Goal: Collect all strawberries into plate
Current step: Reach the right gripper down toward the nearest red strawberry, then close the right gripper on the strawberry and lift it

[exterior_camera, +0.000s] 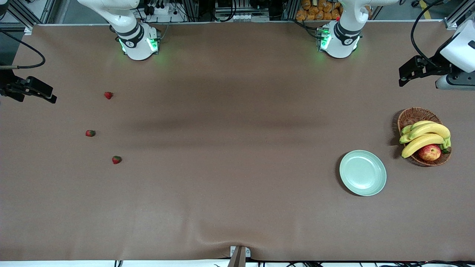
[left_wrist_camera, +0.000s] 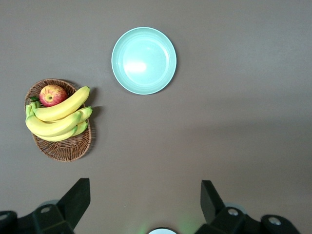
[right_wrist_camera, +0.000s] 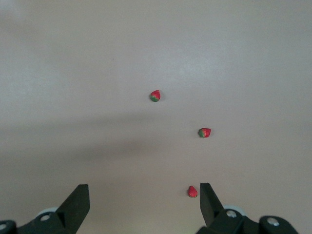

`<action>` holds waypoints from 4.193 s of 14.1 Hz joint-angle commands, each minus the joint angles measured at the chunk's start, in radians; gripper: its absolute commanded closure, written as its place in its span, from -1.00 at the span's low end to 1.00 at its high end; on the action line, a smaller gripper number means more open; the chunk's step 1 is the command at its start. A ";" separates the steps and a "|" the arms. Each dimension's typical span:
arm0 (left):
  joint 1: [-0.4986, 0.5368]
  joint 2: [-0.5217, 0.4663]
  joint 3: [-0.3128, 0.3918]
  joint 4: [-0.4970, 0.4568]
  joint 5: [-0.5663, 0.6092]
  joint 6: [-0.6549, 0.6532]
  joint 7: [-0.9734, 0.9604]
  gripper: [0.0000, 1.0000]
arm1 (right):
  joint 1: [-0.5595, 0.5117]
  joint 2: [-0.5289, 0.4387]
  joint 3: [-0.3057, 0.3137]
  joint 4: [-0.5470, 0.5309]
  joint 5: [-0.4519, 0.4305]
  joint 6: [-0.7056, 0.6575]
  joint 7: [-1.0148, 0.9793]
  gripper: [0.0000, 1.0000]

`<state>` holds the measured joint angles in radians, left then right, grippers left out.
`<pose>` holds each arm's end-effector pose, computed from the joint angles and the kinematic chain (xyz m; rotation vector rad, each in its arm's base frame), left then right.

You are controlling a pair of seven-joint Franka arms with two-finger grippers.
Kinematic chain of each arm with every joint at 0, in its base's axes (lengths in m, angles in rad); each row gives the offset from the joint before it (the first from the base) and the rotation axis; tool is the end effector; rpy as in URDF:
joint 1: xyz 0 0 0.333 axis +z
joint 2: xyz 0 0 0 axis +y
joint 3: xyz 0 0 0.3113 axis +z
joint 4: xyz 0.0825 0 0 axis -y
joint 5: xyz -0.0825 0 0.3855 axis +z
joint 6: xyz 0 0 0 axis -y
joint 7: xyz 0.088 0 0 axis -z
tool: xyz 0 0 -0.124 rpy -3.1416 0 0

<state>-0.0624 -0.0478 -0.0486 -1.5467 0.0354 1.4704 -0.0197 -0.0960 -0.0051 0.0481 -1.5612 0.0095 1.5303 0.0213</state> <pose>0.5277 -0.0548 0.6315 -3.0990 0.1367 0.0404 0.5494 -0.0251 0.6066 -3.1299 0.1079 0.0402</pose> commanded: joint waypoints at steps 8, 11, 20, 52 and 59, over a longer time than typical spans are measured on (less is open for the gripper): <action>-0.005 -0.001 0.001 0.007 -0.015 -0.015 0.003 -1.00 | -0.019 -0.004 0.007 -0.010 0.015 -0.007 -0.007 -1.00; -0.011 0.000 0.001 0.007 -0.015 -0.015 0.001 -1.00 | -0.011 0.034 0.009 -0.005 0.015 -0.004 -0.007 -1.00; -0.005 0.003 0.001 -0.006 -0.014 -0.018 0.001 -1.00 | -0.004 0.330 0.012 0.010 -0.083 0.186 -0.004 -1.00; -0.008 0.019 0.000 -0.016 -0.017 -0.036 0.000 -1.00 | -0.008 0.608 0.007 -0.232 0.040 0.714 0.008 1.00; -0.005 0.034 0.000 -0.018 -0.049 -0.036 -0.003 -1.00 | 0.091 0.597 0.032 -0.002 0.157 0.370 0.328 1.00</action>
<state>-0.0681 -0.0210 -0.0502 -1.5722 0.0068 1.4468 -0.0197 -0.0373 0.5975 0.0723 -1.5832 0.0999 1.9308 0.2686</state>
